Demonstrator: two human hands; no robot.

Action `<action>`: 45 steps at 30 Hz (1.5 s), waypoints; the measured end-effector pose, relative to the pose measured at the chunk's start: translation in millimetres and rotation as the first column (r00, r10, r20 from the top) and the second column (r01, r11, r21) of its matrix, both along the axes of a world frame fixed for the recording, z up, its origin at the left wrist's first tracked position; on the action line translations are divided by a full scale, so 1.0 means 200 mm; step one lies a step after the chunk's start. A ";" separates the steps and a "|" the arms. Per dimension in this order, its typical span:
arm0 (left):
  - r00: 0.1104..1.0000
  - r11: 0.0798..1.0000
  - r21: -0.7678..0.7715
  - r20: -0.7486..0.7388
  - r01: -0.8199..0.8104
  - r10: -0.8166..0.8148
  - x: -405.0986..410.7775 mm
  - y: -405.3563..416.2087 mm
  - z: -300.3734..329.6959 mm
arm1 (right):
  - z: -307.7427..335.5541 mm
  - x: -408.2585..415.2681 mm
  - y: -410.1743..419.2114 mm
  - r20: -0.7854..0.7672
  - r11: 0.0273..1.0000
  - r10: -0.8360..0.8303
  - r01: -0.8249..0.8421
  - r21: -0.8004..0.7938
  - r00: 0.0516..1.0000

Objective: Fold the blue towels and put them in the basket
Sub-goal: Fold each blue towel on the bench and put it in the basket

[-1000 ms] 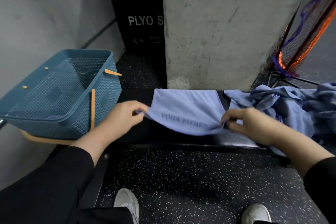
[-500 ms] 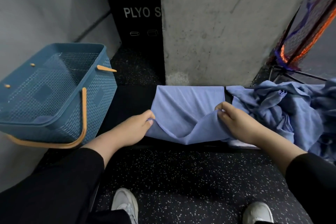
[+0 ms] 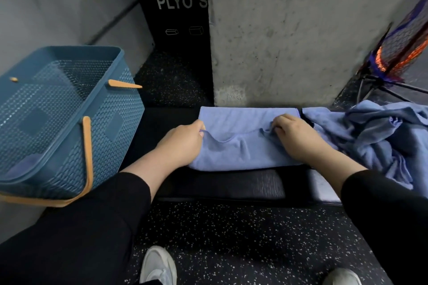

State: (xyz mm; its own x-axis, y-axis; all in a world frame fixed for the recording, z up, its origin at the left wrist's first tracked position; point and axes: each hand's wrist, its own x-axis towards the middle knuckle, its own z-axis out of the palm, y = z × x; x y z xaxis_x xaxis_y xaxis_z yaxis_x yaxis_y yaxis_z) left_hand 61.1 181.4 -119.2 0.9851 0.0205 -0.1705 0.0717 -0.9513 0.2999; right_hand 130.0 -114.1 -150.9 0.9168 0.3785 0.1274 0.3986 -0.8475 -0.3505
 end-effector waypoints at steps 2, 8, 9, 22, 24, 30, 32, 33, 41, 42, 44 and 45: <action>0.998 0.998 0.070 0.066 -0.004 -0.001 0.04 0.00 -0.01 | -0.02 0.02 0.00 0.057 1.000 -0.015 0.015 0.007 0.998; 0.951 0.982 0.118 0.257 0.148 -0.174 0.20 -0.01 -0.16 | -0.09 0.05 0.02 0.146 1.000 -0.031 0.031 0.003 0.989; 0.950 0.985 0.087 0.267 0.146 -0.164 0.22 -0.02 -0.17 | -0.09 0.05 0.03 0.143 0.999 -0.046 0.048 -0.010 0.989; 0.976 0.981 0.003 0.098 0.193 -0.192 -0.03 -0.04 -0.11 | 0.03 -0.18 -0.01 -0.186 0.986 0.038 -0.067 -0.153 0.982; 0.976 0.977 -0.021 0.045 0.214 -0.213 -0.14 -0.05 -0.08 | 0.08 -0.30 -0.03 -0.245 0.984 0.072 -0.109 -0.142 0.967; 0.936 0.953 -0.055 -0.183 0.296 -0.302 -0.45 -0.04 -0.01 | 0.27 -0.62 -0.10 -0.504 0.960 0.145 -0.244 -0.136 0.852; 0.904 0.936 -0.092 -0.244 0.340 -0.353 -0.53 -0.04 0.01 | 0.33 -0.68 -0.12 -0.557 0.943 0.181 -0.304 -0.135 0.810; 0.901 0.932 -0.112 -0.236 0.345 -0.363 -0.55 -0.04 0.03 | 0.35 -0.71 -0.13 -0.563 0.942 0.194 -0.313 -0.122 0.803; 0.973 0.970 -0.158 -0.111 0.182 -0.201 -0.49 -0.01 0.07 | 0.43 -0.62 -0.05 -0.302 0.949 0.052 0.047 0.311 0.952; 0.977 0.971 -0.167 -0.101 0.169 -0.188 -0.46 -0.02 0.08 | 0.42 -0.58 -0.03 -0.291 0.938 0.006 0.096 0.333 0.957; 0.982 0.972 -0.186 -0.091 0.145 -0.164 -0.42 -0.04 0.10 | 0.42 -0.52 0.01 -0.272 0.911 -0.081 0.183 0.371 0.959; 0.983 0.972 -0.194 -0.097 0.132 -0.153 -0.39 -0.05 0.11 | 0.41 -0.48 0.02 -0.259 0.893 -0.126 0.223 0.390 0.958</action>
